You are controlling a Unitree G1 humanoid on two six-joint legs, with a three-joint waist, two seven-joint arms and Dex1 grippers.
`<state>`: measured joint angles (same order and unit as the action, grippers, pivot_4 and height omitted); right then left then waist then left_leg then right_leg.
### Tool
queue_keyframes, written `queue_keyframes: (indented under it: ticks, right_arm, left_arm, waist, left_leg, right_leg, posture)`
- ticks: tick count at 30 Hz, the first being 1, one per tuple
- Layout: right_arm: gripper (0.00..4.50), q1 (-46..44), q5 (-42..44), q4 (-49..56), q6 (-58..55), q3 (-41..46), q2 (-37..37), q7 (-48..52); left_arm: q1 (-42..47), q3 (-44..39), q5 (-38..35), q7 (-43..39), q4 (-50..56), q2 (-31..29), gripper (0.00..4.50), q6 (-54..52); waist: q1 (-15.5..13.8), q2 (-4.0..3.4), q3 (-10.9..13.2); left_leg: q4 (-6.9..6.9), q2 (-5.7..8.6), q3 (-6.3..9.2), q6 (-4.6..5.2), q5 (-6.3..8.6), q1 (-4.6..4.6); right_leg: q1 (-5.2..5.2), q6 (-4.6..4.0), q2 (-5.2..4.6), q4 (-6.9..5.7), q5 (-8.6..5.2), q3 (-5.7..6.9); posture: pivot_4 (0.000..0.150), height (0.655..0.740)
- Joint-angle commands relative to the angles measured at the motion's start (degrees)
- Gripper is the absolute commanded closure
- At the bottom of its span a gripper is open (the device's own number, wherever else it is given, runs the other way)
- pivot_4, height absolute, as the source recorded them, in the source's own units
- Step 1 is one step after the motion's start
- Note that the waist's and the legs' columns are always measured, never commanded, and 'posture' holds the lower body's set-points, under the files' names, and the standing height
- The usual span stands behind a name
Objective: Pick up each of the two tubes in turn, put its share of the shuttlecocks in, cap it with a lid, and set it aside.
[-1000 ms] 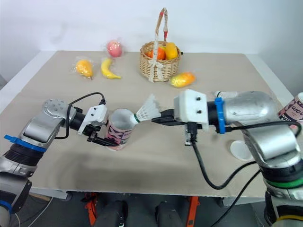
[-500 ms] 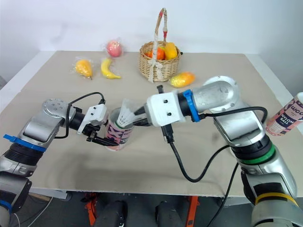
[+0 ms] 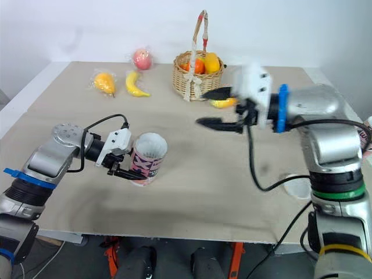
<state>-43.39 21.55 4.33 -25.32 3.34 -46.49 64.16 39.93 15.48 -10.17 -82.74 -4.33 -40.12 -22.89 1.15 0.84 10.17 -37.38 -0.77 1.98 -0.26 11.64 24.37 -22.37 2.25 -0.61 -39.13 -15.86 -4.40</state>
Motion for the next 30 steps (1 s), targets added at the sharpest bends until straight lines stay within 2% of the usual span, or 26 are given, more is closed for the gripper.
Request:
queue_keyframes:
  ticks: [1,8,12,20,30]
  right_arm:
    - [1.49,3.66,-2.23,-7.10,-0.07,8.53,0.89,-12.01]
    - [1.49,3.96,-8.05,-23.64,4.86,11.91,3.71,-27.11]
    - [1.49,1.38,-10.19,-35.05,8.78,11.93,4.06,-31.59]
    - [1.49,-5.27,-10.86,-56.18,13.99,11.81,4.31,-33.21]
    - [1.49,-11.12,-12.61,-71.07,19.70,10.46,6.32,-32.80]
  left_arm:
    - [-1.68,0.05,-0.50,0.28,2.14,-1.09,1.57,-0.85]
    - [-2.14,0.07,-0.77,0.35,2.32,-1.48,1.57,-0.95]
    - [-2.26,0.10,-0.98,0.46,2.72,-1.75,1.57,-1.12]
    - [-2.74,0.05,-1.24,0.72,3.41,-2.37,1.57,-1.54]
    - [-3.28,-0.18,-1.84,0.62,4.20,-3.05,1.57,-2.08]
  waist:
    - [0.07,-0.01,0.00]
    - [0.34,-0.10,0.01]
    - [0.61,-0.11,0.02]
    - [0.86,-0.12,0.02]
    - [1.51,-0.13,0.02]
  left_leg:
    - [0.01,0.00,-0.04,0.00,0.00,0.00]
    - [0.08,0.01,-0.24,0.00,0.00,-0.07]
    - [0.08,0.04,-0.26,0.00,0.00,-0.07]
    - [0.19,0.09,-0.28,0.01,0.00,-0.07]
    - [0.22,0.11,-0.28,0.01,0.00,-0.10]
  right_leg:
    - [-0.01,0.00,0.00,-0.01,0.00,-0.01]
    - [-0.06,-0.02,0.17,-0.02,0.01,-0.22]
    - [-0.06,0.02,0.21,-0.02,0.00,-0.33]
    - [-0.06,0.14,0.20,-0.01,-0.07,-0.51]
    - [-0.03,0.14,0.19,0.00,-0.07,-0.53]
  posture:
    - [0.150,0.7400]
    - [0.150,0.7400]
    - [0.150,0.7400]
    - [0.150,0.7400]
    - [0.150,0.7400]
